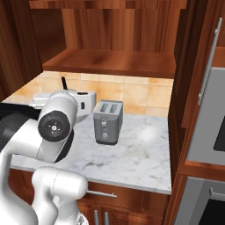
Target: Open the cabinet, pick the kettle from the cabinet, and place it in the sink.
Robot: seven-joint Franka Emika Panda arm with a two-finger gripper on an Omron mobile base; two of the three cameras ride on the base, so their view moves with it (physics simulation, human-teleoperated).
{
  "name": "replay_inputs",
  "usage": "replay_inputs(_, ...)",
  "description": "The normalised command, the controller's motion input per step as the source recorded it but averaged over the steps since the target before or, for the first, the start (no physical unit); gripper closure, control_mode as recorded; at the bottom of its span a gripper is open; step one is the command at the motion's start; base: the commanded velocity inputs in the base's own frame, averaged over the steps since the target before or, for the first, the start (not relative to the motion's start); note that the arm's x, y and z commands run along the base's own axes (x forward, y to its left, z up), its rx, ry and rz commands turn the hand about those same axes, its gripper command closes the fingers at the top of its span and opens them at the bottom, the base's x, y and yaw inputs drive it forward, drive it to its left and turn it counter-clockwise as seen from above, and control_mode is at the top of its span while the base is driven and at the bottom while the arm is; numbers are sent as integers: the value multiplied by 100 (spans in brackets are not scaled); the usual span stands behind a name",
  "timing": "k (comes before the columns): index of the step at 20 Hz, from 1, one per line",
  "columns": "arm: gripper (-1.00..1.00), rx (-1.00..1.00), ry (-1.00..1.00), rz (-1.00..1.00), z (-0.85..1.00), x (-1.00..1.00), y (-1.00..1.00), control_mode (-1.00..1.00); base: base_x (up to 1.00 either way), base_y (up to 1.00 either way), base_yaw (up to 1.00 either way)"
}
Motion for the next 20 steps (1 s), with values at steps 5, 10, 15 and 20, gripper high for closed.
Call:
replay_inputs(5,100,2,1,10,-32,8,27,-100,0,0,0)
replay_inputs(10,100,1,1,11,-29,17,27,-100,0,0,0)
replay_inputs(15,100,0,0,4,-27,19,33,-100,0,0,0)
replay_inputs(20,100,3,-5,3,-20,17,26,-100,0,0,0)
